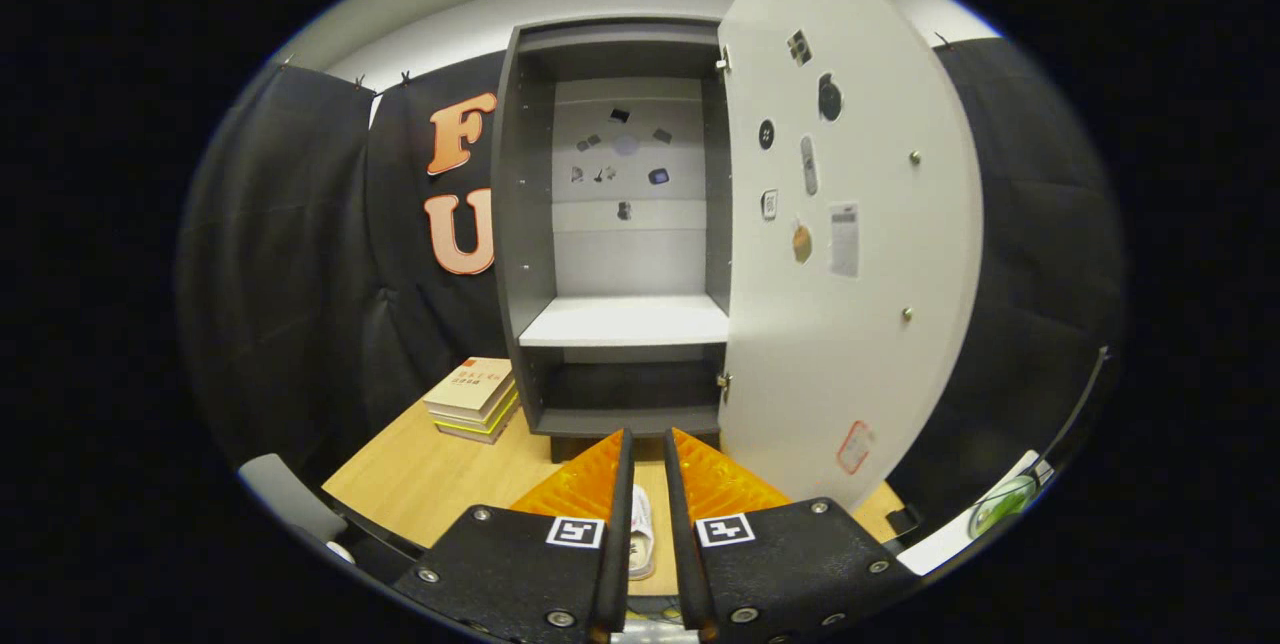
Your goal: Open the shoe cabinet door, grab the shoes and put them into the shoe cabinet, then close the shoe cabinet door.
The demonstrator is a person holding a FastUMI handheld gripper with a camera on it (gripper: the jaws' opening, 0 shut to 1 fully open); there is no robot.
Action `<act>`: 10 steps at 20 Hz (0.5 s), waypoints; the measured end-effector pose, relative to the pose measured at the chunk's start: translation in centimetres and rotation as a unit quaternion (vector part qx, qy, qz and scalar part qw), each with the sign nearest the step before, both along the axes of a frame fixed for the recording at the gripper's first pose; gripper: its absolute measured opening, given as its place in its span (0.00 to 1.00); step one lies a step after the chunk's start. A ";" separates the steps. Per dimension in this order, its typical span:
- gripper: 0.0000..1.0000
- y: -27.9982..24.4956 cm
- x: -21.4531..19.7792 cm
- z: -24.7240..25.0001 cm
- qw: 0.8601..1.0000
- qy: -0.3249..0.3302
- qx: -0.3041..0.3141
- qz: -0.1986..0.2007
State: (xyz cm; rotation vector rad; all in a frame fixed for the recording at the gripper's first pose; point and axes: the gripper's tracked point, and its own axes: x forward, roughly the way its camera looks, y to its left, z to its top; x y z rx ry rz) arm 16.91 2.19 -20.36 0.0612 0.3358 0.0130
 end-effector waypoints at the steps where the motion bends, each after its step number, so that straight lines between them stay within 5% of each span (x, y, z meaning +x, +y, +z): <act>1: 0.21 0.5 0.1 -0.8 1.000 0.007 0.004 0.000; 10: 0.52 5.3 1.1 -13.2 0.985 0.150 0.085 0.017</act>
